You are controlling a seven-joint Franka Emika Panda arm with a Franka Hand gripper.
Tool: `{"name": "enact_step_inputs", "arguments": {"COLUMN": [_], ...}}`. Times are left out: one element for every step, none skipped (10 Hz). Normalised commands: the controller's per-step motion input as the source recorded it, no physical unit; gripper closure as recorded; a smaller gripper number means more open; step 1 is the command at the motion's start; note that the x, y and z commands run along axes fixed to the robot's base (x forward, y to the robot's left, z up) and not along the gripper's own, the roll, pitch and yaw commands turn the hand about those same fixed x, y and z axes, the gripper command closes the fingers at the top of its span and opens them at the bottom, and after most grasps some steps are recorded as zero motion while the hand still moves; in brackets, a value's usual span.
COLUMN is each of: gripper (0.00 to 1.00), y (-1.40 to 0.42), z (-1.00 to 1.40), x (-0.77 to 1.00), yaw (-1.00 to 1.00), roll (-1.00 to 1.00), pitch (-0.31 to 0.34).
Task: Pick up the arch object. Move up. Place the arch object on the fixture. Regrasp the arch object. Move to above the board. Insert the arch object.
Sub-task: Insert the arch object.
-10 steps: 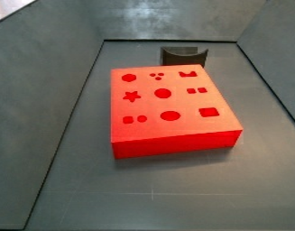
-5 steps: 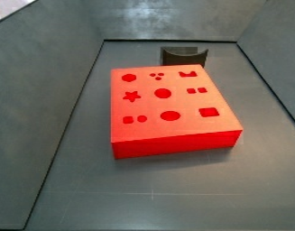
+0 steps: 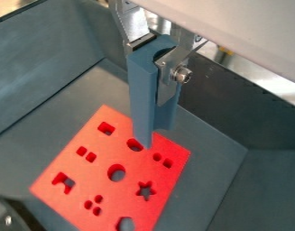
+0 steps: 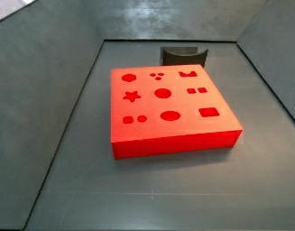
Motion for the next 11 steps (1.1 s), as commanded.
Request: {"name": "enact_step_inputs", "arguments": {"gripper": [1.0, 1.0, 1.0, 1.0, 1.0, 1.0, 1.0, 1.0, 1.0, 1.0, 1.0], "y": [0.06, 0.02, 0.0, 0.0, 0.0, 0.0, 0.0, 0.13, 0.47, 0.73, 0.91], "z": [-0.14, -0.13, -0.1, -0.08, -0.07, -0.06, 0.0, 0.07, 0.11, 0.16, 0.22], "x": [0.0, 0.0, 0.0, 0.0, 0.0, 0.0, 0.07, 0.25, 0.23, 0.27, 0.28], "yaw": [-0.96, -0.99, -1.0, -1.0, -1.0, -1.0, -0.99, -0.79, -0.43, -0.13, 0.0], "roll": [0.01, 0.0, 0.0, 0.0, 0.0, 0.0, -0.06, -0.11, -0.11, -0.14, -0.17], "pitch": [0.014, 0.0, 0.0, 0.0, 0.0, 0.0, 0.0, 0.0, 0.0, 0.021, 0.021]}}
